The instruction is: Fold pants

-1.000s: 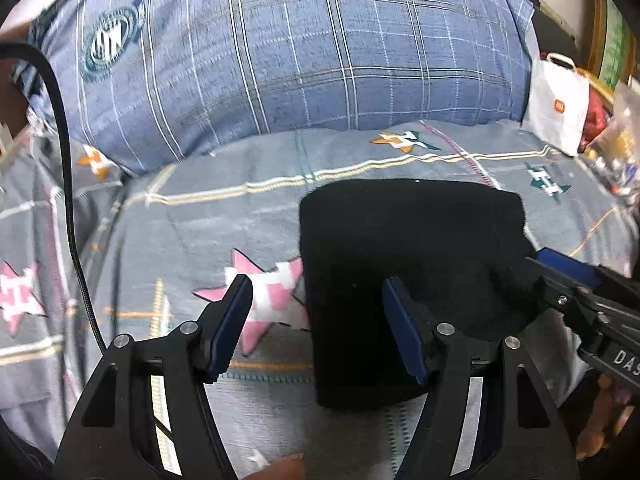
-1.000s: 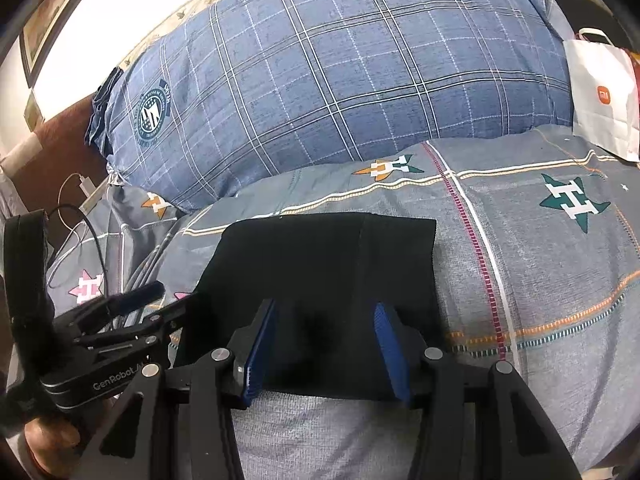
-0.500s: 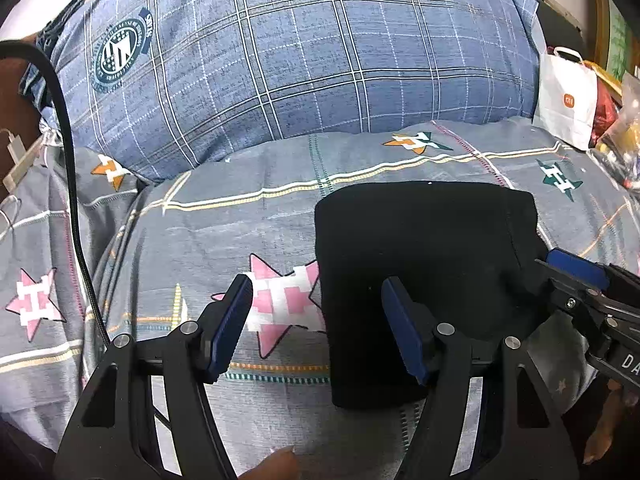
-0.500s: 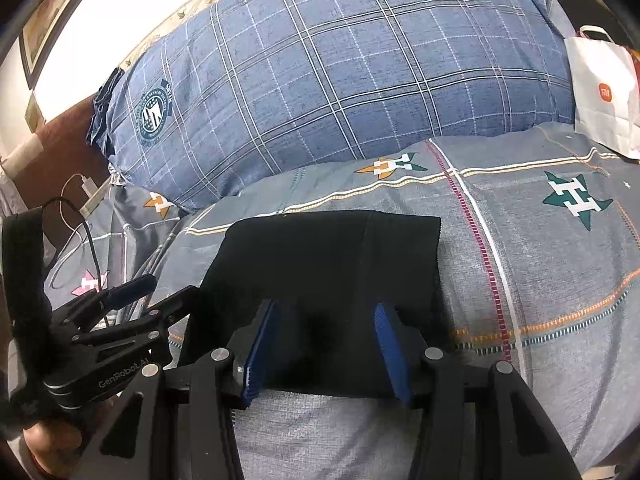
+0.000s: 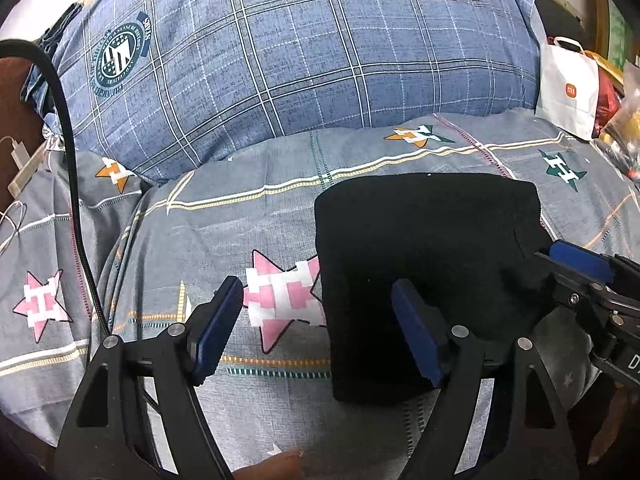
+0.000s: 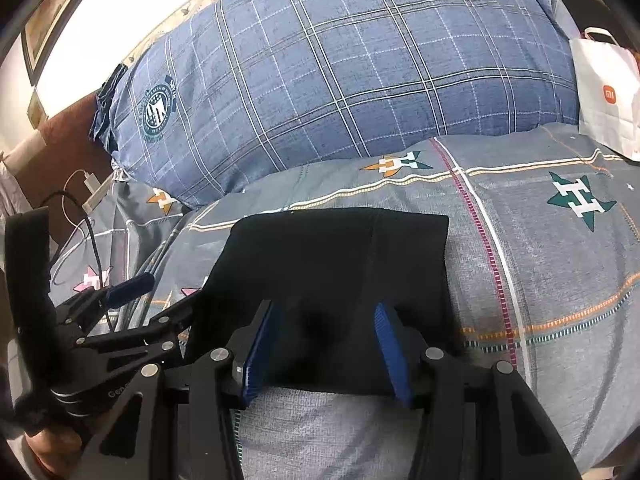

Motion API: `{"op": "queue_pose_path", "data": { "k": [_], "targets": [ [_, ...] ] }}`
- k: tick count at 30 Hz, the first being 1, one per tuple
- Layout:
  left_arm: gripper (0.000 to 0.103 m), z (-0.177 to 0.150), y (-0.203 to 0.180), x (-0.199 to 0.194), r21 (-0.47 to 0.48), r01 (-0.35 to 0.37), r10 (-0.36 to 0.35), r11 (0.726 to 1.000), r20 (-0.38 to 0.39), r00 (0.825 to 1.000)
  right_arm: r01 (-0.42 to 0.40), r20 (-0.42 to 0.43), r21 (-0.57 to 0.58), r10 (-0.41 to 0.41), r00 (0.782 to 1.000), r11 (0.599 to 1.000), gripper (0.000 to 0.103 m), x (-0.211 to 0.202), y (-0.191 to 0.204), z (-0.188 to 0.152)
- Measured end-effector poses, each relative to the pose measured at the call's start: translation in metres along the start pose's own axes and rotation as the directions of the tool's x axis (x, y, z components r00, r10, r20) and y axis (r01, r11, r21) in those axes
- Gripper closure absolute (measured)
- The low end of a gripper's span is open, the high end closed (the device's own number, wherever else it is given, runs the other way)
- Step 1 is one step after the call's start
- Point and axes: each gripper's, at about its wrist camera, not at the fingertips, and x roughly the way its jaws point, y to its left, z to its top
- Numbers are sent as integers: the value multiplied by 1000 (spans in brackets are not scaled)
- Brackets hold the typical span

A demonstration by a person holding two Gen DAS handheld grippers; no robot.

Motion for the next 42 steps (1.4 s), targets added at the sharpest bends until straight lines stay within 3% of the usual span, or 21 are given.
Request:
{"op": "queue_pose_path", "data": {
  "k": [20, 42],
  "targets": [
    [26, 0, 2, 4, -22, 59, -59, 998, -25, 998, -3, -10, -7, 3, 1000, 1000, 51, 2, 1, -2],
    [26, 1, 3, 4, -30, 52, -53, 998, -27, 998, -8, -12, 1, 8, 1000, 1000, 51, 2, -1, -3]
  ]
}}
